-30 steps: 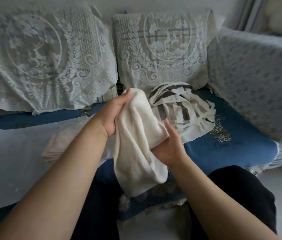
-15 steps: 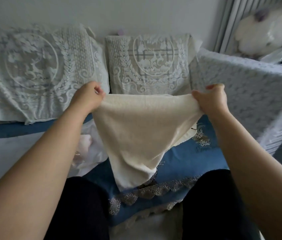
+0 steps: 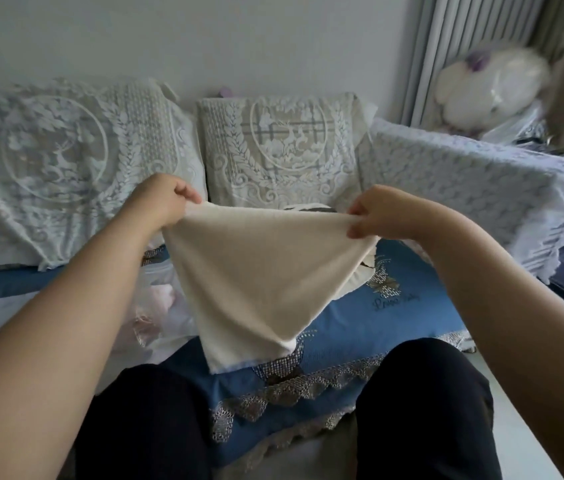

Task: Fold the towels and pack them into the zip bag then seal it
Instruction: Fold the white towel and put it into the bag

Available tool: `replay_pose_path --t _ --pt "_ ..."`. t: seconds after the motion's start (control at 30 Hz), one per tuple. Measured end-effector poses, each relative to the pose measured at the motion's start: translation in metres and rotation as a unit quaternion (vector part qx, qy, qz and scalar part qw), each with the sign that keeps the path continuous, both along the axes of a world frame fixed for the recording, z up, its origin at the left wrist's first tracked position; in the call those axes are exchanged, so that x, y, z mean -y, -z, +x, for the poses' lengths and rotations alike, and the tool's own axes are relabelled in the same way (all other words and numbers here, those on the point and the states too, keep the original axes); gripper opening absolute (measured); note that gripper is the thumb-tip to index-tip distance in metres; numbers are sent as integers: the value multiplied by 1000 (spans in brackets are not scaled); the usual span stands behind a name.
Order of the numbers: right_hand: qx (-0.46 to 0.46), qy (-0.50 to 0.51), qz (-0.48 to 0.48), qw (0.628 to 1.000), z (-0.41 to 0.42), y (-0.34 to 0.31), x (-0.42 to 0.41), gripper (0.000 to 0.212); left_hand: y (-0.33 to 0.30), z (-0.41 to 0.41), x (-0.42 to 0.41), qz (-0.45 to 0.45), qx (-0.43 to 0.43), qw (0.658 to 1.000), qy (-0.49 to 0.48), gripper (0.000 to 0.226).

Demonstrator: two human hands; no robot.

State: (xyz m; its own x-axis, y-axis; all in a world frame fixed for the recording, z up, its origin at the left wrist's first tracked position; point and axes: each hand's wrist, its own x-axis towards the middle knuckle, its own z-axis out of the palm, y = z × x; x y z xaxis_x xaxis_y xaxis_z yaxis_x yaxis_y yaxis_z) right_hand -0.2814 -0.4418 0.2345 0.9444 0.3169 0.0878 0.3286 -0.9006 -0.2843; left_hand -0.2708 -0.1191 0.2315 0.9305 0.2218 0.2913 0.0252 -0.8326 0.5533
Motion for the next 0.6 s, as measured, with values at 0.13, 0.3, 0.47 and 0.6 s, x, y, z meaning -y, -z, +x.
replay_pose_path --t 0.13,0.3,0.47,0.6 --pt "4 -20 -21 1000 -29 -31 9 10 -34 -15 -12 -80 -4 993 87 21" --pt "169 30 264 949 -37 -76 22 9 -77 -18 -11 -183 242 949 86 36" --pt "150 73 283 944 9 -64 15 23 -55 16 -14 -35 215 976 -13 32" --pt "126 113 222 960 54 -20 5 25 -3 49 -11 -92 159 982 -52 30"
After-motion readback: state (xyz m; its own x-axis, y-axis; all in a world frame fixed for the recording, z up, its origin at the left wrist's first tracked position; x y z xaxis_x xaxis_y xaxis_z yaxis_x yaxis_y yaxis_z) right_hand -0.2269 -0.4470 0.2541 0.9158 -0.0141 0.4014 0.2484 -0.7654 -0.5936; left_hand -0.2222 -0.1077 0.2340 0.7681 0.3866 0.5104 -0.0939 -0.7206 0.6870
